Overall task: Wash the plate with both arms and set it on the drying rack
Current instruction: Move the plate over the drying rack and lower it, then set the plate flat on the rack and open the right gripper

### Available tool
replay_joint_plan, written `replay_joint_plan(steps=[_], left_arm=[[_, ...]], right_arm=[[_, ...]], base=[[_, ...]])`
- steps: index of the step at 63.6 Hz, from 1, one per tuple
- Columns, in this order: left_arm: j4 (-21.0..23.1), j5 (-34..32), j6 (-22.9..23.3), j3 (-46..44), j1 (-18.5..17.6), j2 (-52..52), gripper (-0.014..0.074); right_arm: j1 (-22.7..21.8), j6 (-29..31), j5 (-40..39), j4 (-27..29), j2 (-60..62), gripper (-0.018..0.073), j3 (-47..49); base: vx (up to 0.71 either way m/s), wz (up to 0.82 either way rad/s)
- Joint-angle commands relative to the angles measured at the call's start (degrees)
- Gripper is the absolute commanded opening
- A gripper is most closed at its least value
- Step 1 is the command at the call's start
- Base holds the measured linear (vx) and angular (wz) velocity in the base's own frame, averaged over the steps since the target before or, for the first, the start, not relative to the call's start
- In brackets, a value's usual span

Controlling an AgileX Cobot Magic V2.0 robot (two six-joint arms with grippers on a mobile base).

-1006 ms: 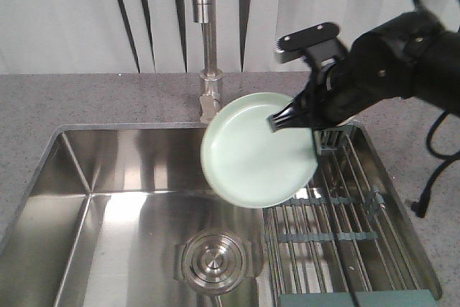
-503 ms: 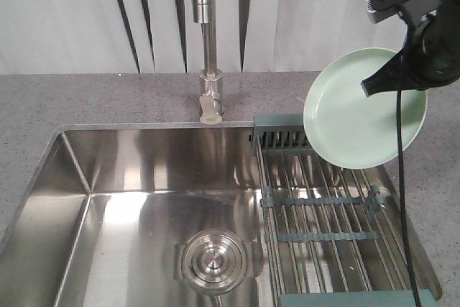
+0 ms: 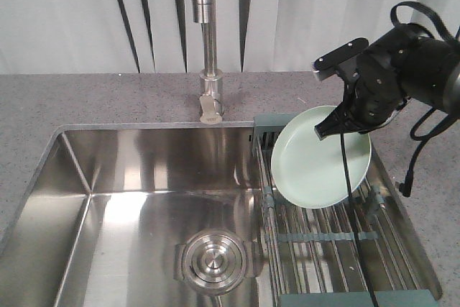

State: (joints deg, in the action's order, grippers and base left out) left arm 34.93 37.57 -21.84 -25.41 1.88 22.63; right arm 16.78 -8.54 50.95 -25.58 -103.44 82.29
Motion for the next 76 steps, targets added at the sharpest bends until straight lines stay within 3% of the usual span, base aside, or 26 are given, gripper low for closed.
replay_joint_plan(steps=[1, 37, 47, 67, 76], left_arm=[[2.0, -3.0, 0.5, -1.4, 0.2, 0.4, -0.0006], [1.9, -3.0, 0.5, -1.4, 0.2, 0.4, -0.0006], [1.9, -3.0, 0.5, -1.4, 0.2, 0.4, -0.0006], [1.9, -3.0, 0.5, -1.4, 0.2, 0.4, -0.0006], [2.0, -3.0, 0.5, -1.4, 0.2, 0.4, -0.0006]], right_arm=[[-0.4, 0.9, -2.3, -1.7, 1.9, -0.0001, 1.8], [-0.4, 1.2, -2.3, -0.7, -0.2, 0.0027, 1.8], [-0.4, 1.2, -2.0, -0.8, -0.2, 0.0116, 1.8], [-0.4, 1.1, 1.5, -3.6, -0.2, 0.0435, 1.8], [-0.4, 1.8, 3.1, -1.9, 2.3, 0.0447, 1.8]], base=[[0.0, 0.0], [0.0, 0.0], [0.0, 0.0], [0.0, 0.0], [0.0, 0.0]])
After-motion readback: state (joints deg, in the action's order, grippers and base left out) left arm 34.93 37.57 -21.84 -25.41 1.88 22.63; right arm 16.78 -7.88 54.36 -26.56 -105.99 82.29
